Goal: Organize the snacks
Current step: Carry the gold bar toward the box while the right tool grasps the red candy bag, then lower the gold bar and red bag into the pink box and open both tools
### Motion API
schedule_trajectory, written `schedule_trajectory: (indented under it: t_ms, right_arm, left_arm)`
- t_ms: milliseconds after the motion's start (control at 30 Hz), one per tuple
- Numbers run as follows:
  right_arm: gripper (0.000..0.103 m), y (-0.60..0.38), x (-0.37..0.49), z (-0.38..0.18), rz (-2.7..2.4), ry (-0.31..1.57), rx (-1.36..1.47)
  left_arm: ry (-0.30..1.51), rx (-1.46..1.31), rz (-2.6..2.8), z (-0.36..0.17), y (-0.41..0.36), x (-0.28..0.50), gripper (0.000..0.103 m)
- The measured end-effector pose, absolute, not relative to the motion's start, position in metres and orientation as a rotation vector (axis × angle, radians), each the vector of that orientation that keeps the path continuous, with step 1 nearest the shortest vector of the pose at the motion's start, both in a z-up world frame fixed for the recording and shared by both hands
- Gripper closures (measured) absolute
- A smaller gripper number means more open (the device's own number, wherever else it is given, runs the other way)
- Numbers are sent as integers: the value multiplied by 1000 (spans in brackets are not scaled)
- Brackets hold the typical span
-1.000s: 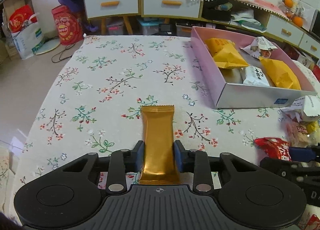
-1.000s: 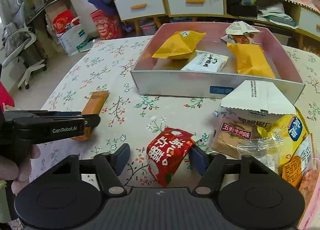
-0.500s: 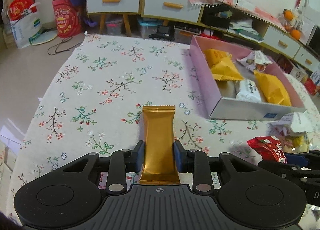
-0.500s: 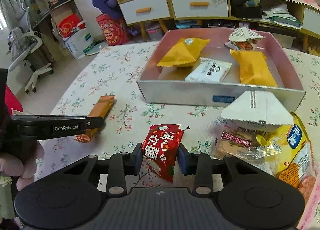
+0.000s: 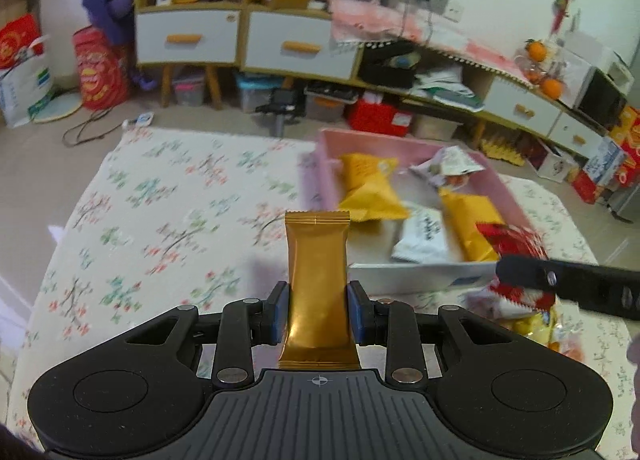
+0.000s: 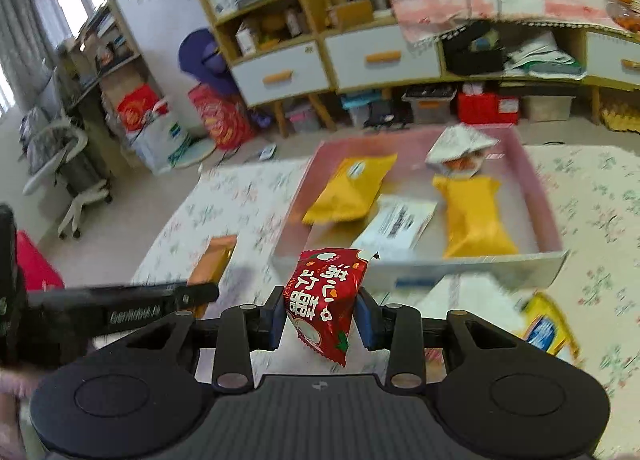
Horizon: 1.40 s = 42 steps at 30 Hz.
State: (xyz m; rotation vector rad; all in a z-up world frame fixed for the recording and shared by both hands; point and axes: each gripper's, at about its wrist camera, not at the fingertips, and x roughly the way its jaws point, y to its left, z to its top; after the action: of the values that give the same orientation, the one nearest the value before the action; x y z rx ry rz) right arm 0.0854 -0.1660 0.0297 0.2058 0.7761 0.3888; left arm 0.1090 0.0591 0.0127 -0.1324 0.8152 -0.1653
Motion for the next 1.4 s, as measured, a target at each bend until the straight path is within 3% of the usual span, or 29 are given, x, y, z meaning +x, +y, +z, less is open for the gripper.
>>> schedule_trajectory:
  t_ms: [633,1033,1400]
  right_arm:
    - [97,-215,111,26,268,725,394]
    - [96,-234,129,9,270,748,499]
    - [96,-229,141,-8,272,785,519]
  left_arm:
    - [870,-136,-261,27,4,152,75]
    - [938,-173,-306,-11,-15,198,75]
    - [916,-13,-223,-23,-16,203,77]
